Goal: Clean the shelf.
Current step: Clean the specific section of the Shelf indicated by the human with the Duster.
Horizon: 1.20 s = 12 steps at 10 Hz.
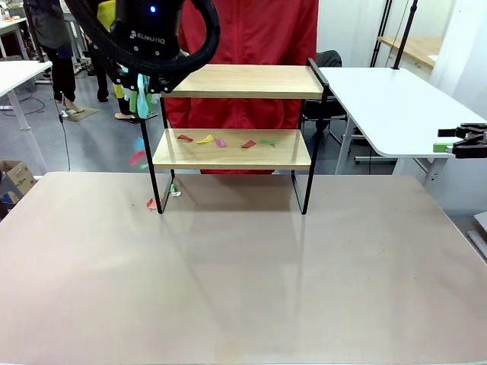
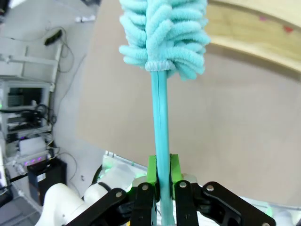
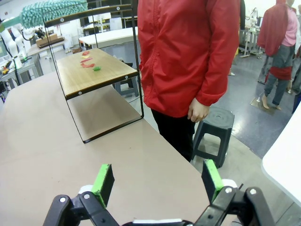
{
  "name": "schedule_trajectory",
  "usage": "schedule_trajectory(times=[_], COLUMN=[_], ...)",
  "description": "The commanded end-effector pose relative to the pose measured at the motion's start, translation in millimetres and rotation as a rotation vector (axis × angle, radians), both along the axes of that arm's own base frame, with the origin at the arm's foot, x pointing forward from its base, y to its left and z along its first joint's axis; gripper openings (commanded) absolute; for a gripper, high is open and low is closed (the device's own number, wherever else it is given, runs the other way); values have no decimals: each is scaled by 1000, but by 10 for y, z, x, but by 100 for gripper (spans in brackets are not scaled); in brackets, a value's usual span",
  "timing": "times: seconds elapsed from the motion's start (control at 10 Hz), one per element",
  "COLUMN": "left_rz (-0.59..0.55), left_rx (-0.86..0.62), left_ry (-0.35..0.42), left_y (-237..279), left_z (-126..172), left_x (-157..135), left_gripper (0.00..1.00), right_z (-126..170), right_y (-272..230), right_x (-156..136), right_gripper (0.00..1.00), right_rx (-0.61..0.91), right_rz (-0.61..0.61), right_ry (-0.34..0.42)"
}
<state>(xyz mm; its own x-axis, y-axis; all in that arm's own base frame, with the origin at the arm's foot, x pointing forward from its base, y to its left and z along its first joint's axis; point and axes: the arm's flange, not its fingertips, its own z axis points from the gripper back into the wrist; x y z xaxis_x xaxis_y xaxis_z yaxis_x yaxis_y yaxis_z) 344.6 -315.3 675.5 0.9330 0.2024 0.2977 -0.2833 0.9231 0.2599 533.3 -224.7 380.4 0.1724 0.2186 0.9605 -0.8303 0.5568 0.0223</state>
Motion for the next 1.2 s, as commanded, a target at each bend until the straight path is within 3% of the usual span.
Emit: schedule_trajectory(times=[0.0,0.5,0.6,0.7,1.1], left_rz=[90,45,-51,65,65], left_rx=[66,18,-16,21,21], left_ry=[-84,-217,-254,-161,-161], left_y=[123,324,307,208,208], left_z=[93,296,289,383,383], left_x=[-161,-444,-462,-396,-396], left_gripper=[13,13,13,13,13], right_z=[22,22,22,22,22], right_y=[23,23,23,23,23], right_x=[-10,-10,-10,-10,-10], right_gripper=[100,100,100,100,100], right_rx=[2,2,2,2,2], right_rz=[2,2,2,2,2], right_ry=[-4,-4,-4,-4,-4])
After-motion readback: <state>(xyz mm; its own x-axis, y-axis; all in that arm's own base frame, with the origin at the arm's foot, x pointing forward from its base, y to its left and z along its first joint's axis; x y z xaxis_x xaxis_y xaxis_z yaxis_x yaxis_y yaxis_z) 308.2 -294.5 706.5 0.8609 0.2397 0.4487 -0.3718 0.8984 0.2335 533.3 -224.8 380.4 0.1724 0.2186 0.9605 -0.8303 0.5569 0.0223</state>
